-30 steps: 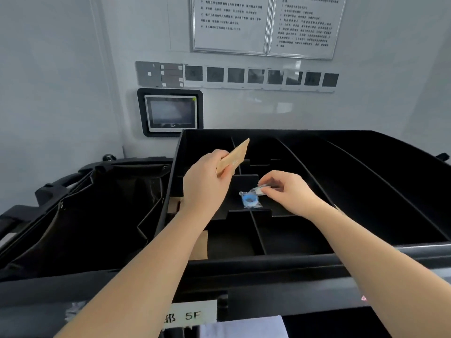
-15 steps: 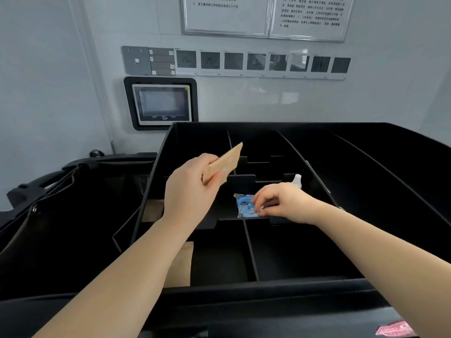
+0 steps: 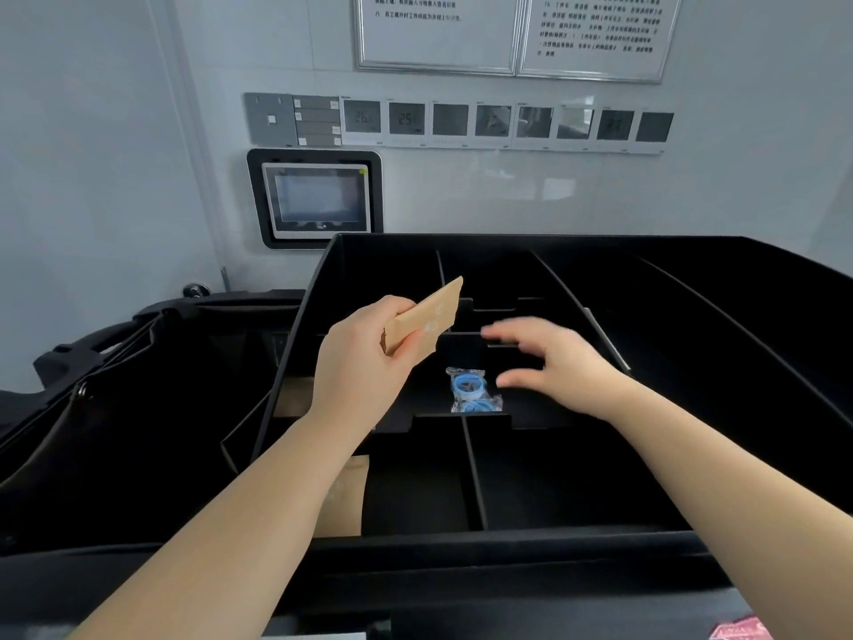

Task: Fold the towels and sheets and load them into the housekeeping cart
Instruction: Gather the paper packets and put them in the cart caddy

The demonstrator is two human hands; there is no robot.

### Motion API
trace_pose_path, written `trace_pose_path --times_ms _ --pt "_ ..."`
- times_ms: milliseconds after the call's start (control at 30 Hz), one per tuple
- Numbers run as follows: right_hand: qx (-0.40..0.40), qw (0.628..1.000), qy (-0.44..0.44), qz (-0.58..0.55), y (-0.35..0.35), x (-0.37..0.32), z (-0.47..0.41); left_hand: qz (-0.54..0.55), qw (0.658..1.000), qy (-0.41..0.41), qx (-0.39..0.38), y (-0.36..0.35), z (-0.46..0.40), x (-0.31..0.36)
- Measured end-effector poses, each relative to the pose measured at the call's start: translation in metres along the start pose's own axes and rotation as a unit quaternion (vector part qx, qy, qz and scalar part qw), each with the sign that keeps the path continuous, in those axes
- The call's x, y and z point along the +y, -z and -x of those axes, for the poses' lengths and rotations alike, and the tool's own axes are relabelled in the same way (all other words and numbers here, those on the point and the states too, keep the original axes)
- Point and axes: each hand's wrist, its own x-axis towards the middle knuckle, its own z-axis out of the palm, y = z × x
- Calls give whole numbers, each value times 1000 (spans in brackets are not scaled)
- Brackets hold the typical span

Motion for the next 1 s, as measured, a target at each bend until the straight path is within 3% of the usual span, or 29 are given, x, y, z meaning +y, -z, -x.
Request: trace_pose_path --times_ms 67,133,367,533,767,1000 --pt "96 994 45 -27 8 -19 -4 22 1000 -15 -10 1 0 2" --pt "128 989 78 -15 10 -41 -9 45 998 -37 -30 2 2 5" --pt "90 992 51 -70 2 -62 -10 104 989 -62 -86 6 2 19" --pt "94 984 55 -141 4 -65 -3 125 986 -16 -110 23 -1 24" --pt "114 970 40 -213 4 -74 4 174 979 38 -97 55 8 16" --pt "136 974 -1 -179 -8 -76 10 84 996 30 -18 79 16 10"
